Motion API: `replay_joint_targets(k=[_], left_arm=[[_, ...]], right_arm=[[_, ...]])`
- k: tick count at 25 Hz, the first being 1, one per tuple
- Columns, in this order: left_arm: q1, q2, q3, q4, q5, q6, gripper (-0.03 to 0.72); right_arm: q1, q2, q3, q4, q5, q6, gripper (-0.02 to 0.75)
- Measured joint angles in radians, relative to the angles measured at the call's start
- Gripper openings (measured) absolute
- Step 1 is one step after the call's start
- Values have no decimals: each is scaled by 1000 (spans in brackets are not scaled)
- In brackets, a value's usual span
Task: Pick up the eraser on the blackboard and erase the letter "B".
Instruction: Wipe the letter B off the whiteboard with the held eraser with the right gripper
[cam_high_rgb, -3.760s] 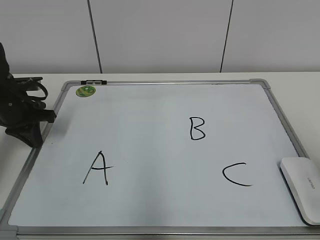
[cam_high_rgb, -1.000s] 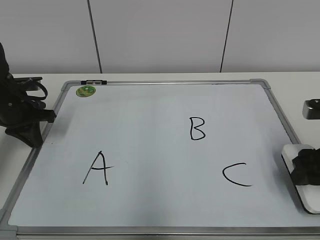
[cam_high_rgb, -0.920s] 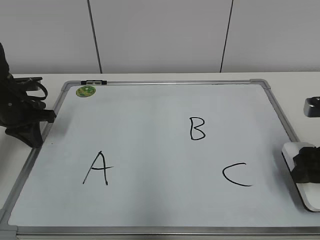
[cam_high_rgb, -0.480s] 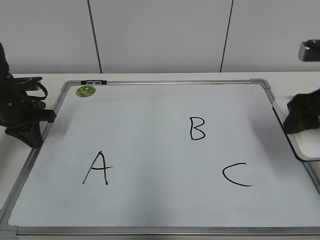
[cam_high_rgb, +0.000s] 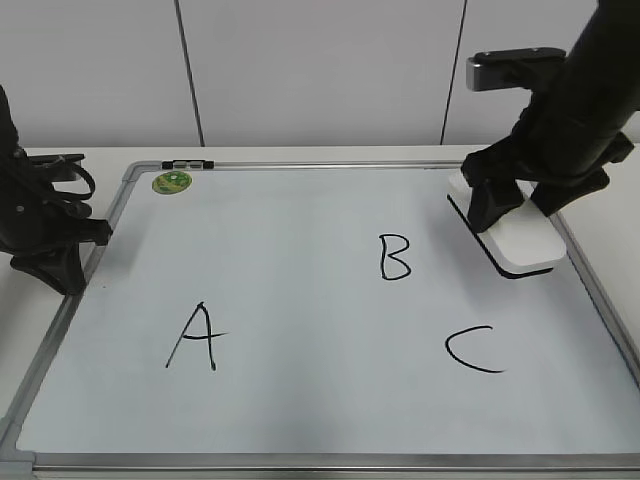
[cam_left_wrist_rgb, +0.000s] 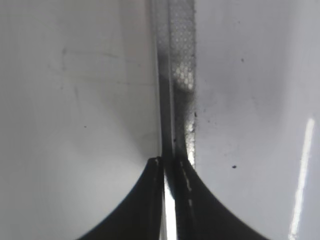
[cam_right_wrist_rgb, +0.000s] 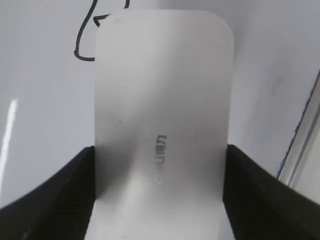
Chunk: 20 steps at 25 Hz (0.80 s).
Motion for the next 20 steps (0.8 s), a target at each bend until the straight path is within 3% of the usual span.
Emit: replay_joint_targets(k=[10,20], left_arm=[[0,0,-2,-2,2,0,11],[0,0,-2,-2,2,0,11]], right_arm=[[0,305,-304,0,96,-2,552],[46,451,-395,-2,37,-72,552]])
